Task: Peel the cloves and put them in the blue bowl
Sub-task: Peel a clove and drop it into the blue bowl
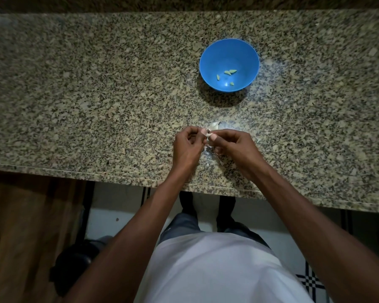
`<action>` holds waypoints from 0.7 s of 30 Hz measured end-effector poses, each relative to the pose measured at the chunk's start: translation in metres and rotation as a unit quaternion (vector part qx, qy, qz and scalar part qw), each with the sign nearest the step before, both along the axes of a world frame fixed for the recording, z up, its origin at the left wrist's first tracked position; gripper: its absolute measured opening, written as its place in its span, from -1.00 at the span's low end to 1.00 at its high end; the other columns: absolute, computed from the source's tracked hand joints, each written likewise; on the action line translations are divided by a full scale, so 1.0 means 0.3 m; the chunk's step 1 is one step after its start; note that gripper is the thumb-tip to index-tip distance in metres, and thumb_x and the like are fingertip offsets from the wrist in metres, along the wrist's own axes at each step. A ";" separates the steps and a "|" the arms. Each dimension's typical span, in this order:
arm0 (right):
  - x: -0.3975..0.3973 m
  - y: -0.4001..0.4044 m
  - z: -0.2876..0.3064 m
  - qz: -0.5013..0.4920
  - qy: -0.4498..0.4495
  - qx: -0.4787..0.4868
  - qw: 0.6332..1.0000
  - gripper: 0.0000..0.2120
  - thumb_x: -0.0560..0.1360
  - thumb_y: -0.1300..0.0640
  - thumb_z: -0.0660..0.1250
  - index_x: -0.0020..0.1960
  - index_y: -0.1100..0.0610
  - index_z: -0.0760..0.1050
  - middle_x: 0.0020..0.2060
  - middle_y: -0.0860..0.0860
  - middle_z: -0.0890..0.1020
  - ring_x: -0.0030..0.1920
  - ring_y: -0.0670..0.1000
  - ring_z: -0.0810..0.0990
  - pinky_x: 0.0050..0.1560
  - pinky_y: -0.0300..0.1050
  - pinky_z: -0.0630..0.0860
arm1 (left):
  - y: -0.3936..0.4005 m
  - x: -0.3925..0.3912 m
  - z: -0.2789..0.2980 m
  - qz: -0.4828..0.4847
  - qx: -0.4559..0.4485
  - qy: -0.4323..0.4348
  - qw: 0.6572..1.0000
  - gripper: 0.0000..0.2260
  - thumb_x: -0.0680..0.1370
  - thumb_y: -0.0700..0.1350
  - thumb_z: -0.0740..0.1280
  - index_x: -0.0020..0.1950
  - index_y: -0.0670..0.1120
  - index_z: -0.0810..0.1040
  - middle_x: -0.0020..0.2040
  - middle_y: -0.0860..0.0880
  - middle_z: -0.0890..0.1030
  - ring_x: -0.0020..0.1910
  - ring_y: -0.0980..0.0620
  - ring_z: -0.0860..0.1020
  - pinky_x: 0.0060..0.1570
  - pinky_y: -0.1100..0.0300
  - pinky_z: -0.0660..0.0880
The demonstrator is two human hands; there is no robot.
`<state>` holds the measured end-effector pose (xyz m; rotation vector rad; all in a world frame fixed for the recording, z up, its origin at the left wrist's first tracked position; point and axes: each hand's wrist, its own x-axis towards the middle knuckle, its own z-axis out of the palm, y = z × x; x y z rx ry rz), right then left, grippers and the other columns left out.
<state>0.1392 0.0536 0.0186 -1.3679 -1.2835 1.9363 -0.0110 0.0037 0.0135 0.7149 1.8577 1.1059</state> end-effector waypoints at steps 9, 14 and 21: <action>-0.036 0.002 -0.019 -0.051 -0.051 0.092 0.993 -0.79 0.50 0.06 0.57 0.02 0.19 0.74 -0.20 0.05 0.77 -0.18 -0.02 0.75 -0.16 -0.16 0.63 | 0.009 0.036 -0.001 -0.081 -0.009 0.195 0.977 -0.93 0.69 -0.18 0.26 0.04 -0.11 0.52 -0.12 0.01 0.59 -0.20 0.12 0.55 -0.30 0.28 0.44; -0.045 0.011 -0.013 -0.049 -0.060 0.119 0.990 -0.89 0.54 0.12 0.54 -0.01 0.16 0.74 -0.22 0.03 0.77 -0.17 0.03 0.77 -0.13 -0.04 0.70 | 0.032 0.028 0.014 -0.126 -0.018 0.234 0.964 -0.92 0.69 -0.23 0.23 0.01 -0.11 0.46 -0.14 -0.04 0.57 -0.26 0.17 0.50 -0.41 0.42 0.39; -0.047 0.010 -0.014 -0.050 -0.007 0.088 0.995 -0.89 0.54 0.22 0.52 0.05 0.19 0.74 -0.13 0.08 0.78 -0.09 0.06 0.77 -0.07 -0.15 0.67 | 0.034 0.028 0.009 -0.116 -0.080 0.151 0.978 -0.88 0.73 -0.13 0.19 0.10 -0.12 0.50 -0.16 0.05 0.56 -0.28 0.17 0.48 -0.35 0.27 0.36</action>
